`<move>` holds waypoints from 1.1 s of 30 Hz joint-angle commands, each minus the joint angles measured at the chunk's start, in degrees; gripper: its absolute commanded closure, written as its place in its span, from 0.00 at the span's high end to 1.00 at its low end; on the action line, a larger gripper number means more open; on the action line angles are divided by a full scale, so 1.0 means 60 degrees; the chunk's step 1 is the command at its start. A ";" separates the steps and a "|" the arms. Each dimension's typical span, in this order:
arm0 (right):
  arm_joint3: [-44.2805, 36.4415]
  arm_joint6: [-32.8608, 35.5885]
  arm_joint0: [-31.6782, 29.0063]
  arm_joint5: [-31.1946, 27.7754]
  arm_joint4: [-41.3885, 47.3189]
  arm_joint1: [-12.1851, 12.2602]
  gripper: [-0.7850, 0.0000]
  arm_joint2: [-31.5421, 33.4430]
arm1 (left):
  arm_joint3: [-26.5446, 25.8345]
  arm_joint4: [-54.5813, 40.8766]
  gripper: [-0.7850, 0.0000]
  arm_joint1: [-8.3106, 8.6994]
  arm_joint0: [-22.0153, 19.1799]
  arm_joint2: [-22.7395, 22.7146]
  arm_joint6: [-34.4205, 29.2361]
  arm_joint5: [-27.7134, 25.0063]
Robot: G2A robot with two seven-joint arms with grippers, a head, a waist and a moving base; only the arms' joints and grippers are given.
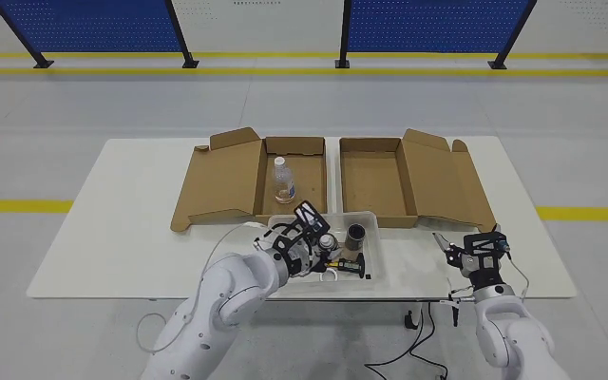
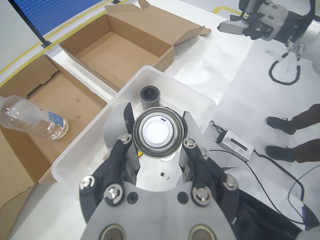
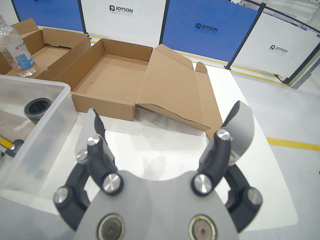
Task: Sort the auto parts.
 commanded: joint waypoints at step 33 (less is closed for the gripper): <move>0.0000 0.0000 0.0000 0.0000 0.0000 0.0000 1.00 0.0000 | 0.1116 0.1952 0.00 0.0241 -0.0530 -0.1278 0.1087 0.2283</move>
